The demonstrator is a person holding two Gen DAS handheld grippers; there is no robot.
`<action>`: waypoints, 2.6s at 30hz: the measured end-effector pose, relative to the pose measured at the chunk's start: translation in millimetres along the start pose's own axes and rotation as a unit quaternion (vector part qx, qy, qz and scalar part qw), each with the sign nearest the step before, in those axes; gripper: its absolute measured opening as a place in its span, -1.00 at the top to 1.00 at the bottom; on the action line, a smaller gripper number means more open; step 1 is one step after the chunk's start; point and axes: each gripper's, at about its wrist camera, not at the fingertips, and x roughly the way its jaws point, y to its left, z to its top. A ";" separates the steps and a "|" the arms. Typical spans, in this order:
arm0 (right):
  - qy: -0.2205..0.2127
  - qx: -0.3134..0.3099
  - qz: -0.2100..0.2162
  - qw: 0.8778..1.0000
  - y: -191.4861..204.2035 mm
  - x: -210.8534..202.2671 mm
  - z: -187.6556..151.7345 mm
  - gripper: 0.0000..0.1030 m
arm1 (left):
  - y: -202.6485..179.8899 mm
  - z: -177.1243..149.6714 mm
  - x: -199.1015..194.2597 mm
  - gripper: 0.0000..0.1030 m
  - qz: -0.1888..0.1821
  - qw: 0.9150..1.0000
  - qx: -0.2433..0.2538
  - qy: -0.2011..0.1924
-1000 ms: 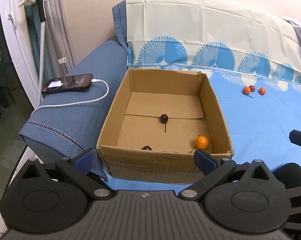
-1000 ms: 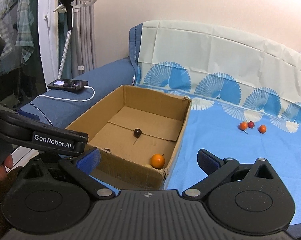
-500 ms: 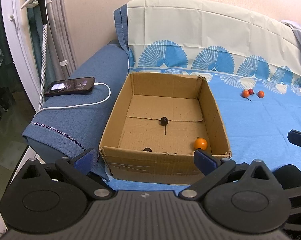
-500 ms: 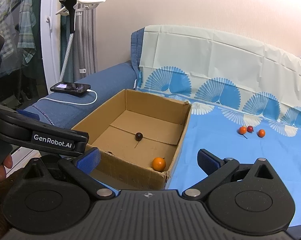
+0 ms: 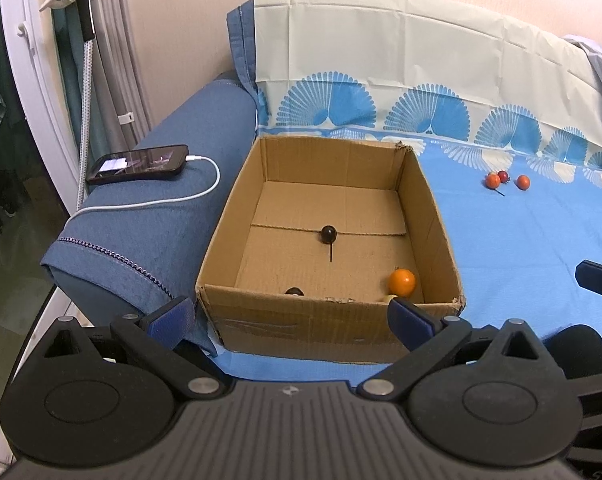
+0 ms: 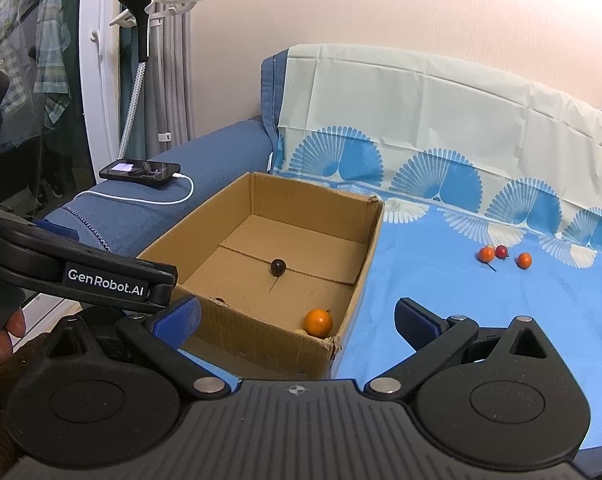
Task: Organize fruits
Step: 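Raise both open tools away from the box, then grasp an orange with the left tool while the right tool grasps another orange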
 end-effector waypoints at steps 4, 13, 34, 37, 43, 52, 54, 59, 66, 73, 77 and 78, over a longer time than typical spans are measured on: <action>0.005 0.005 0.002 1.000 -0.5 2.3 -1.2 -0.99 | -1.2 -1.8 2.2 -1.00 0.000 1.000 0.001 0.005; 0.020 0.019 0.005 1.000 -6.4 10.5 -6.2 -0.99 | -4.8 -3.9 9.2 -1.00 0.003 1.000 0.006 0.020; 0.041 0.124 -0.058 0.990 -94.9 29.8 -33.5 -0.99 | -69.8 22.8 58.3 -1.00 -0.028 0.996 0.053 0.073; 0.038 0.158 -0.091 0.982 -133.9 32.1 -36.4 -0.99 | -98.4 40.1 71.1 -1.00 -0.053 0.994 0.065 0.076; 0.025 0.208 -0.164 0.964 -221.3 47.0 -37.1 -0.99 | -165.1 89.2 118.7 -1.00 -0.105 0.987 0.075 0.090; -0.008 0.193 -0.229 0.954 -357.1 126.8 -24.0 -0.99 | -301.3 165.8 240.3 -1.00 -0.142 0.983 0.090 0.073; -0.008 0.182 -0.234 0.955 -386.9 158.2 -23.1 -0.99 | -334.3 179.2 277.9 -1.00 -0.154 0.980 0.098 0.077; 0.009 0.147 -0.225 0.963 -454.1 243.8 -23.1 -0.99 | -392.0 198.4 368.6 -1.00 -0.186 0.971 0.105 0.110; 0.059 0.137 -0.196 0.969 -501.6 360.8 -26.1 -0.98 | -434.2 211.6 469.4 -1.00 -0.184 0.969 0.097 0.136; 0.059 0.133 -0.188 0.971 -514.7 417.7 -24.7 -0.98 | -440.5 214.2 506.8 -0.99 -0.162 0.971 0.096 0.145; 0.036 0.103 -0.164 0.980 -508.0 415.4 -21.3 -0.23 | -435.0 216.3 495.8 0.28 -0.171 0.971 0.108 0.129; 0.037 0.092 -0.160 0.982 -504.7 413.8 -18.5 0.28 | -434.5 217.0 493.1 0.27 -0.173 0.970 0.113 0.129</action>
